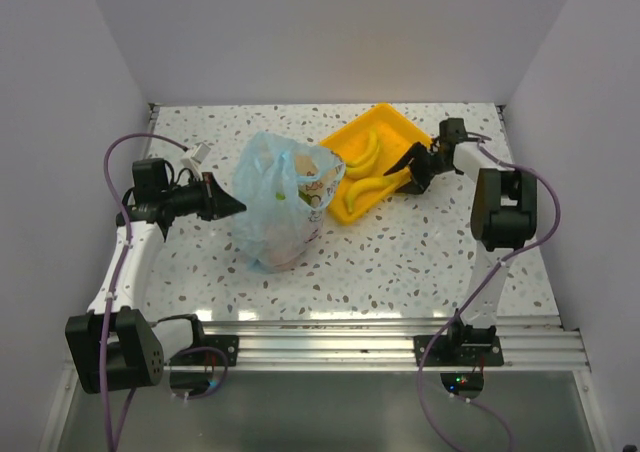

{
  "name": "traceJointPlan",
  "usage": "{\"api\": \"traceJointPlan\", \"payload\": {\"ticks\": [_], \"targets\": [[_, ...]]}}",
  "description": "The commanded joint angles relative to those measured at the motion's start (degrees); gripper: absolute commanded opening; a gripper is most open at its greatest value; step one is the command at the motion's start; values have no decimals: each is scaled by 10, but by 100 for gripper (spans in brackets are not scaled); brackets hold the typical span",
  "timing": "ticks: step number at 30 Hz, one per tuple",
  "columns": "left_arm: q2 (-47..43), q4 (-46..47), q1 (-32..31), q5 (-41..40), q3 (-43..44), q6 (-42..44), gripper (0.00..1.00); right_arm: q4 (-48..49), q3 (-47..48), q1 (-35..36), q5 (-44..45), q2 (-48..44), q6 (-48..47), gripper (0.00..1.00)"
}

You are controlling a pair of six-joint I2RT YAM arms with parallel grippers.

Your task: Place the fake fruits into the plastic bag and tie a complex knot

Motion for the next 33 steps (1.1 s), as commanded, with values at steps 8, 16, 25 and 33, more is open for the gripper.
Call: {"api": "traceJointPlan", "payload": {"ticks": [8, 16, 25, 33], "targets": [[-1, 16, 6, 10, 3, 2, 0, -173, 175, 0, -13, -88, -512, 72], [-6, 25, 7, 13, -3, 0, 0, -157, 60, 38, 11, -183, -1013, 97], [0, 25, 6, 19, -2, -3, 0, -95, -13, 130, 54, -157, -1335, 97], [-14, 16, 8, 16, -8, 10, 0, -59, -9, 151, 124, -79, -1374, 83]]}}
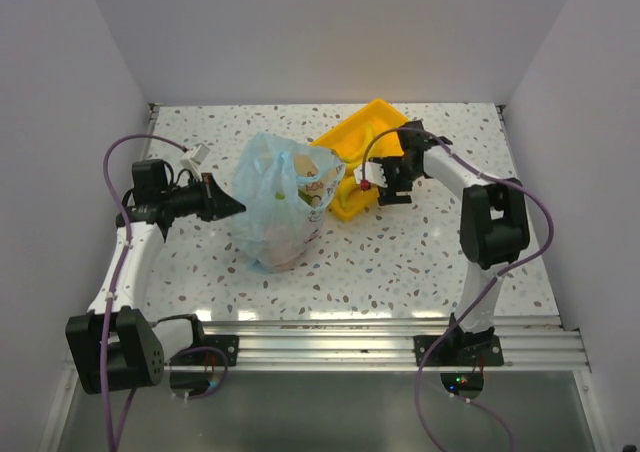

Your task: Place the fake fruits into the plastic bag and tie a complex knot

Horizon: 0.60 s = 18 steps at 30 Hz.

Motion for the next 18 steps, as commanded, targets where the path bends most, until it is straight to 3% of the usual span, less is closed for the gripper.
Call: {"api": "traceJointPlan", "payload": {"ticks": [1, 4, 6, 10, 11, 13, 18], "targets": [[-11, 16, 5, 12, -4, 8, 0, 38, 22, 1, 39, 21, -36, 72], [-6, 19, 5, 16, 1, 4, 0, 53, 58, 1, 39, 50, 17, 47], [-3, 19, 5, 17, 2, 3, 0, 55, 92, 1, 35, 62, 52, 38], [-1, 33, 4, 20, -6, -4, 0, 80, 123, 6, 22, 80, 90, 33], [-4, 39, 4, 22, -11, -11, 0, 72, 134, 13, 24, 97, 107, 24], [-6, 41, 5, 22, -13, -10, 0, 58, 178, 20, 29, 118, 128, 17], [-4, 32, 4, 22, -7, -2, 0, 132, 169, 36, 23, 136, 157, 20]]}}
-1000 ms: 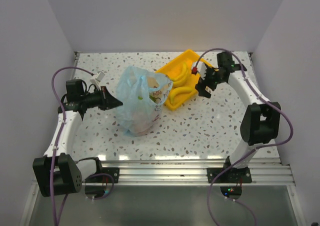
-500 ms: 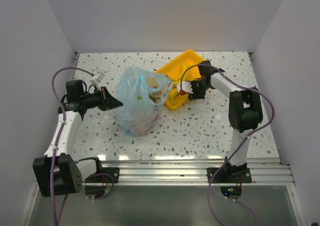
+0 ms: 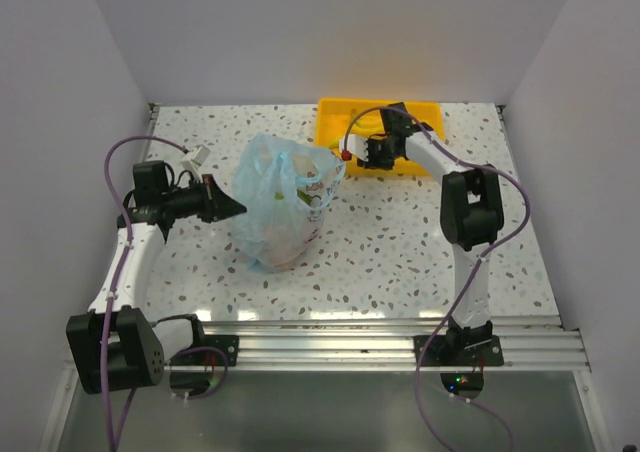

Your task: Place the fake fruits into the plastic bag and tie a complex knot

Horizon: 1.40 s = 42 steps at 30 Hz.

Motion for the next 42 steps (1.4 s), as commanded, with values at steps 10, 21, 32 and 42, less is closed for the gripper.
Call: {"api": "traceJointPlan", "payload": {"ticks": [10, 21, 32, 42], "targets": [[-5, 15, 5, 17, 4, 0, 0, 109, 36, 18, -4, 55, -21, 19], [-2, 6, 4, 16, 9, 13, 0, 114, 26, 18, -56, -37, 49, 79], [7, -2, 4, 20, 26, 28, 0, 34, -138, 29, -191, -348, 96, 91], [2, -13, 4, 19, 32, 38, 0, 33, -142, 174, -149, -357, 76, 68]]}}
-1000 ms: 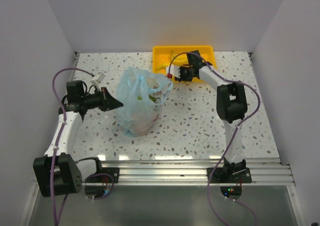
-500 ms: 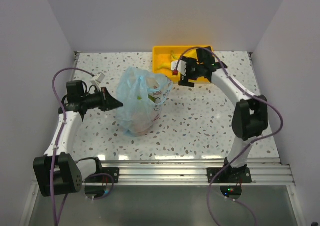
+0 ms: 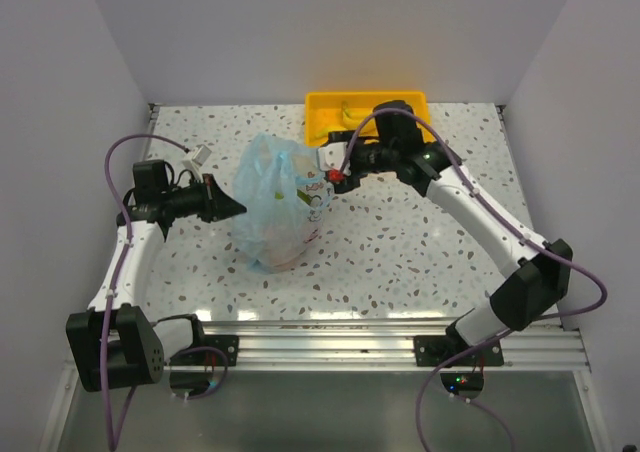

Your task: Place the fake fruits into the plastic bag and tie a complex knot

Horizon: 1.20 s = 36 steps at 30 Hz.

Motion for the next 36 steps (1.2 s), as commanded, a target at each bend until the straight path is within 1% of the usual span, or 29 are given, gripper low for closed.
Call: {"api": "traceJointPlan", "payload": {"ticks": [1, 7, 8, 10, 11, 12, 13, 14, 15, 17, 18, 19, 20, 21, 23, 24, 25, 28, 29, 31, 32, 33, 36], "targets": [[-6, 0, 4, 13, 23, 14, 0, -16, -14, 49, 23, 24, -37, 68], [-5, 2, 4, 15, 24, 14, 0, -11, -12, 103, 57, 70, -75, 67], [-4, 2, 4, 16, 24, 14, 0, -9, -9, 106, 61, 77, -76, 66], [-5, 1, 4, 20, 25, 16, 0, 2, -3, 115, 82, 91, -79, 54], [-6, -4, 4, 20, 27, 19, 0, 7, 1, 115, 88, 104, -76, 46], [-6, -9, 4, 17, 31, 23, 0, 9, 7, 115, 93, 110, -70, 28], [-9, -16, 4, 16, 39, 36, 1, 1, 28, 115, 99, 115, -53, 17], [-10, -30, 4, 12, 45, 45, 4, -3, 40, 115, 98, 121, -34, 8], [-12, -38, 5, 7, 52, 63, 14, -12, 64, 114, 100, 122, 7, 0], [-16, -56, 6, 0, 80, 76, 24, -22, 79, 114, 101, 116, 36, 0], [-17, -63, 11, 3, 91, 79, 36, -24, 82, 113, 99, 104, 58, 0], [-17, -70, 13, 8, 116, 102, 43, -27, 82, 114, 96, 97, 65, 0], [-17, -78, 23, 17, 128, 108, 50, -28, 81, 114, 93, 92, 74, 0], [-17, -82, 28, 35, 140, 110, 58, -30, 82, 113, 90, 82, 83, 0], [-16, -84, 46, 54, 175, 111, 66, -35, 84, 112, 86, 75, 111, 0], [-16, -85, 50, 72, 188, 109, 71, -39, 85, 113, 81, 70, 128, 0], [-14, -89, 50, 79, 211, 109, 73, -39, 85, 112, 79, 68, 136, 0], [-28, -94, 47, 101, 232, 98, 84, -37, 85, 112, 76, 62, 165, 0], [-35, -91, 41, 102, 229, 95, 85, -36, 87, 112, 75, 61, 173, 0], [-63, -86, 24, 90, 213, 92, 92, -36, 91, 108, 67, 61, 196, 0], [-73, -81, 18, 74, 206, 89, 97, -36, 94, 108, 66, 61, 206, 0], [-84, -74, 12, 64, 197, 85, 97, -34, 95, 105, 61, 61, 224, 0], [-124, -28, -2, 36, 158, 35, 100, -30, 104, 99, 49, 67, 262, 0]]}}
